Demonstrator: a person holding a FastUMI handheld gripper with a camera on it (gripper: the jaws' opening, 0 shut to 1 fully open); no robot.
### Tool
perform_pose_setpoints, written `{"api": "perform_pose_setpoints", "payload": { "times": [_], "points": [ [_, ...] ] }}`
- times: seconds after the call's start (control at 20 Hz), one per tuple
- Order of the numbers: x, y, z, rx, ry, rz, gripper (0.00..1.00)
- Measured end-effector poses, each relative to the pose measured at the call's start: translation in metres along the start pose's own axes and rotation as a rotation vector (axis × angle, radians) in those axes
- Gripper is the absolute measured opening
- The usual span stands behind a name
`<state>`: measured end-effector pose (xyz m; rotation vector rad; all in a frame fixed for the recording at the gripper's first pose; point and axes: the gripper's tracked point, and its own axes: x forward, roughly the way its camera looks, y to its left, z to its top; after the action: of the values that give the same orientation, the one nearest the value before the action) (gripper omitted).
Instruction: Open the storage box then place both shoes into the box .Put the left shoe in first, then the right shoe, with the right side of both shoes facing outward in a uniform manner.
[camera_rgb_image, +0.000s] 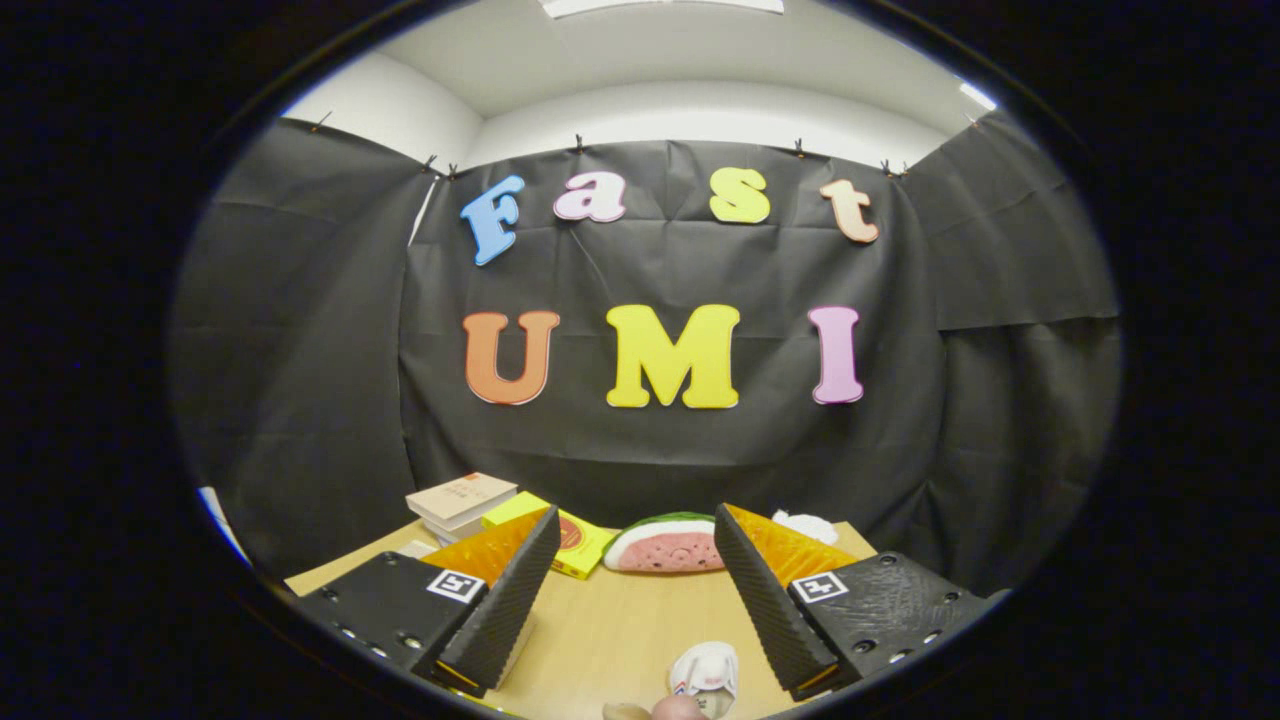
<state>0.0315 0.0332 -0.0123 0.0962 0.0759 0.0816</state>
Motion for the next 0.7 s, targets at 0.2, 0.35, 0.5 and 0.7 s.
{"api": "perform_pose_setpoints", "payload": {
  "times": [0.2, 0.35, 0.5, 0.7],
  "points": [
    [0.006, 0.009, -0.012, 0.009, 0.024, 0.045, 0.95],
    [0.009, 0.013, -0.026, 0.017, 0.048, 0.075, 0.95],
    [0.013, 0.017, -0.049, 0.023, 0.094, 0.1, 0.95],
    [0.02, 0.033, -0.086, 0.051, 0.167, 0.158, 0.94]
  ]
}}
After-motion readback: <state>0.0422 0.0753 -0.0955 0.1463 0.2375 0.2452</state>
